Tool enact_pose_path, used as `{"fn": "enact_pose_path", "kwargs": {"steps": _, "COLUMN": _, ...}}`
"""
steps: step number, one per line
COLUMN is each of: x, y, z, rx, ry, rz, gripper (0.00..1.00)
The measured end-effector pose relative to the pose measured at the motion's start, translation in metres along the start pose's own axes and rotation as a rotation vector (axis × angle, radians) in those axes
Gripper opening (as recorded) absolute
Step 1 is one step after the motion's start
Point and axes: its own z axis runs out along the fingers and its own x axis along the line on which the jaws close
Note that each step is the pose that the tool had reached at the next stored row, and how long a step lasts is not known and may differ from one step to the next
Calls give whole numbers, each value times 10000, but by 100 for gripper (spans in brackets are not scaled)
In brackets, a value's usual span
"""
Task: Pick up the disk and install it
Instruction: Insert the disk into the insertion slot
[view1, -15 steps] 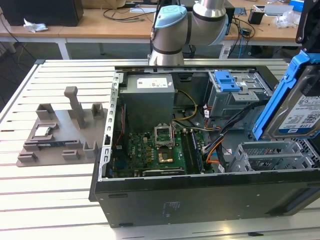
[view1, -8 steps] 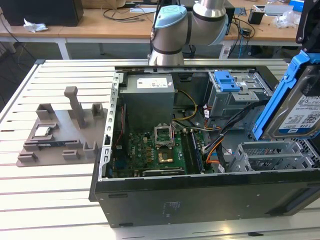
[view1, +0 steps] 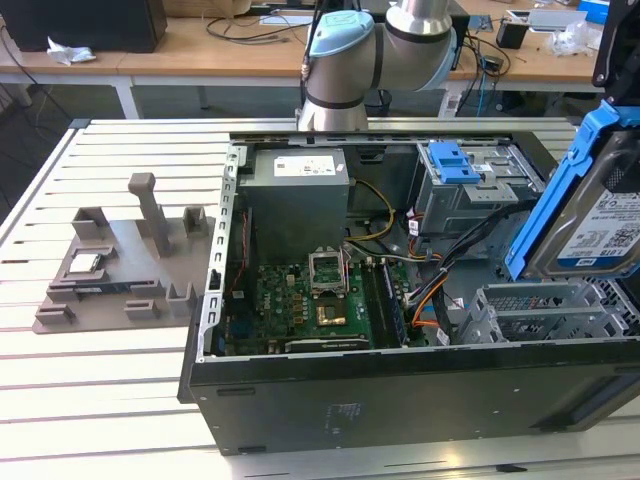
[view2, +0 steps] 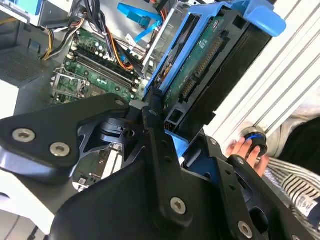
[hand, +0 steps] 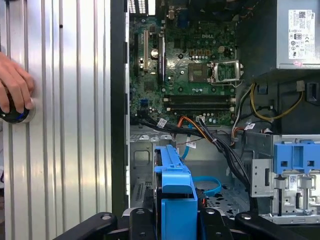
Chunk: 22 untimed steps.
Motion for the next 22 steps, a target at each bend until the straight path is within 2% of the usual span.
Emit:
{"fn": "enact_pose_path", "kwargs": {"steps": 1, "x": 2, "y": -1, "z": 1, "rx": 0, "ry": -7, "rz": 18, "gripper": 37}}
{"fn": "enact_pose_path", "kwargs": {"steps": 2, "x": 4, "y": -3, "z": 1, "rx": -4, "ry": -48, "rz": 26, "gripper": 37}}
{"fn": "enact_pose_path", "kwargs": {"steps": 3, "x": 9, "y": -3, "z": 1, "rx": -10, "ry": -143, "rz": 35, "gripper": 37}}
{"fn": "enact_pose_path", "kwargs": {"steps": 4, "x": 29, "y": -3, "z": 1, "rx": -17, "ry": -317, "rz": 45, "gripper": 37}}
{"fn": "enact_pose_path", "kwargs": {"steps": 5, "x": 54, "y": -5, "z": 1, "rx": -21, "ry": -372, "rz": 54, "gripper": 37}}
{"fn": "enact_pose_path", "kwargs": {"steps": 7, "x": 95, "y": -14, "z": 4, "rx": -28, "ry": -372, "rz": 72, "gripper": 37}}
{"fn": "enact_pose_path", "kwargs": {"steps": 10, "x": 107, "y": -15, "z": 20, "rx": -33, "ry": -373, "rz": 91, "gripper": 37}}
{"fn": "enact_pose_path", "kwargs": {"steps": 13, "x": 109, "y": -15, "z": 74, "rx": -36, "ry": -371, "rz": 94, "gripper": 37}}
{"fn": "enact_pose_path", "kwargs": {"steps": 15, "x": 111, "y": -15, "z": 138, "rx": -40, "ry": -371, "rz": 94, "gripper": 37}}
{"fn": "enact_pose_path", "kwargs": {"steps": 22, "x": 112, "y": -15, "z": 237, "rx": -46, "ry": -373, "rz": 95, "gripper": 37}}
